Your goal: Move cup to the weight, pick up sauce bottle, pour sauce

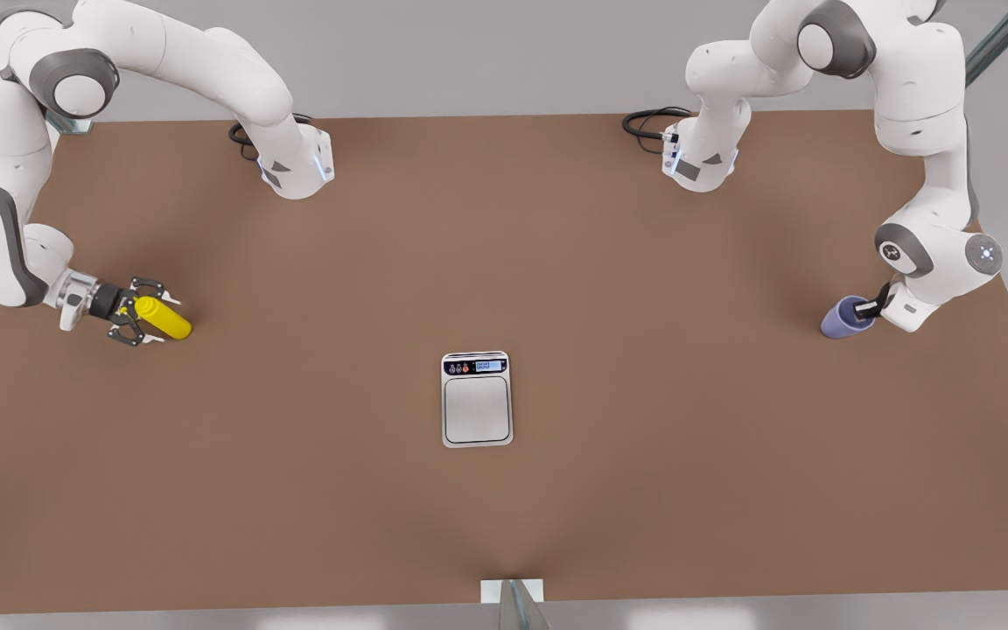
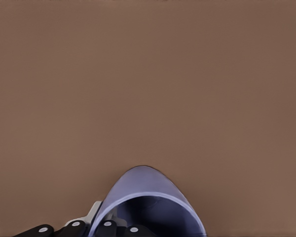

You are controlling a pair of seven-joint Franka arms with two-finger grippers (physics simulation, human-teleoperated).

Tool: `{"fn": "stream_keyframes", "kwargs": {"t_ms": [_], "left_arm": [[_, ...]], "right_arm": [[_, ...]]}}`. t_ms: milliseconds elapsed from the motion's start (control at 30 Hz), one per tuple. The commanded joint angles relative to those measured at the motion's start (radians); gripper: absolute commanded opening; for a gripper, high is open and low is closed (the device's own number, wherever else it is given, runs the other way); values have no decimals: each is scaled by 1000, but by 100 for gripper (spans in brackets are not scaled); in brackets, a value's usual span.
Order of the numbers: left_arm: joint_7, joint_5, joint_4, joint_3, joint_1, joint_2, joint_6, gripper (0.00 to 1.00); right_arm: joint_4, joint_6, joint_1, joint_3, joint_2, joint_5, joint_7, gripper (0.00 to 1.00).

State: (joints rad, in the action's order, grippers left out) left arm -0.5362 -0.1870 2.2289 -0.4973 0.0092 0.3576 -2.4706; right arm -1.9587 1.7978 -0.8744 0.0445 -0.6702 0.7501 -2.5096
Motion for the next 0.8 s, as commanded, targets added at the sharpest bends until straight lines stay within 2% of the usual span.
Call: {"fn": "stream_keyframes", "kwargs": {"t_ms": [0, 100, 167, 367, 533, 667, 700, 767], "left_arm": [[-2, -25, -2, 0, 0, -3, 1, 21], [-87, -129, -12, 9, -9, 0, -1, 22], [-87, -129, -14, 25, -11, -3, -1, 24], [-4, -230, -41, 149, -18, -40, 45, 23], [386, -235, -68, 157, -287, -37, 6, 23], [487, -356, -95, 158, -428, -19, -2, 23], [554, -362, -124, 157, -479, 4, -2, 23], [676, -362, -173, 157, -557, 38, -4, 23]], "right_arm": [[1, 0, 0, 0, 0, 0, 0, 100], [0, 0, 12, 2, 0, 2, 2, 100], [0, 0, 14, 3, 0, 2, 5, 86], [0, 0, 12, 11, 0, 8, 9, 71], [0, 0, 14, 12, -2, 15, 11, 71], [0, 0, 26, 20, -2, 37, 11, 71], [0, 0, 28, 20, -2, 37, 11, 69], [1, 0, 26, 20, -2, 38, 11, 57]]}}
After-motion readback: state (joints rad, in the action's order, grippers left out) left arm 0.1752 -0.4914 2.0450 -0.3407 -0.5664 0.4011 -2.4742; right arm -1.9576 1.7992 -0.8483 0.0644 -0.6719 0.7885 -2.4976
